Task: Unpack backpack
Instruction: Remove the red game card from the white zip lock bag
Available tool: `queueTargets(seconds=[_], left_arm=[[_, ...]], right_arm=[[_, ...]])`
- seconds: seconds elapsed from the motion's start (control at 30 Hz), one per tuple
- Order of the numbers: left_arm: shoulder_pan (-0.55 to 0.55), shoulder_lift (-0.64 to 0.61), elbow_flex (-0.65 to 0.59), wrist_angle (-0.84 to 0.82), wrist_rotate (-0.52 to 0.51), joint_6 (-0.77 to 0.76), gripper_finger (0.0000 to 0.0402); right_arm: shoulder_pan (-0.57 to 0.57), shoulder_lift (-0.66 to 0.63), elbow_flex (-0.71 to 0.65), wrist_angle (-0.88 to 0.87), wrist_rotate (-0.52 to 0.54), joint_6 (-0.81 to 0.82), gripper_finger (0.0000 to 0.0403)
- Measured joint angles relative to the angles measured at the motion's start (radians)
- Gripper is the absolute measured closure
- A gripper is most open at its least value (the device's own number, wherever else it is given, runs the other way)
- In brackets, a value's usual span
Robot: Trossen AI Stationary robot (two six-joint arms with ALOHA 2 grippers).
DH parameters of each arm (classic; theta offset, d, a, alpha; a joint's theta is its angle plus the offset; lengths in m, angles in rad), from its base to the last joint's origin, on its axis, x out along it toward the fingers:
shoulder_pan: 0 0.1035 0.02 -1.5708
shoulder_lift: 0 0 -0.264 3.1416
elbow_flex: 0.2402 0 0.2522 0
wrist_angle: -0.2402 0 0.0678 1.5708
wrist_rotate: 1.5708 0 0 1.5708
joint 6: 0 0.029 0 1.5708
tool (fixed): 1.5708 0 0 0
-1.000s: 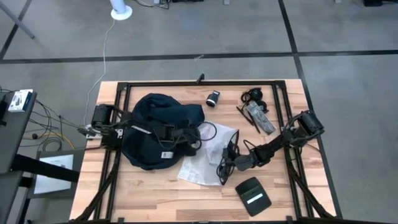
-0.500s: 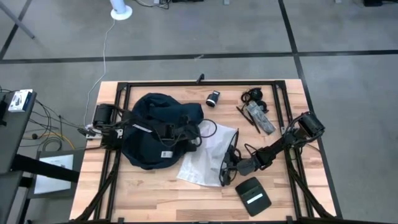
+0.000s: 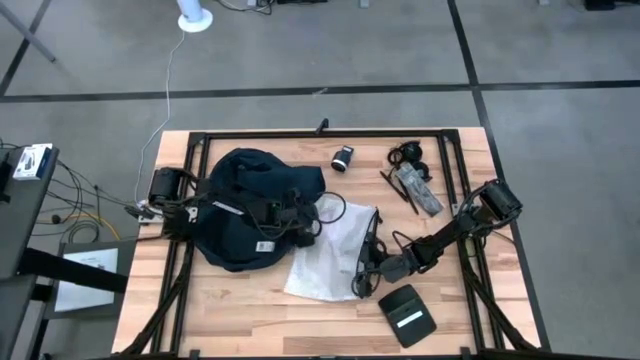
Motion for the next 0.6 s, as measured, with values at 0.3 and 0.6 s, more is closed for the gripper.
queueTargets(seconds=[0.3,0.6], left_arm=[[-0.085,0.000,0.000,-0.050,-0.084,-0.320,0.0402],[-0.144,0.000,0.000,0.057,-0.083,-0.304,0.0402]], right_arm=[[-0.005,0.000,0.114,-0.176,0.002,-0.119,0.0133],[-0.067,0.000,0.160,-0.274,-0.026,-0.110,0.0133]])
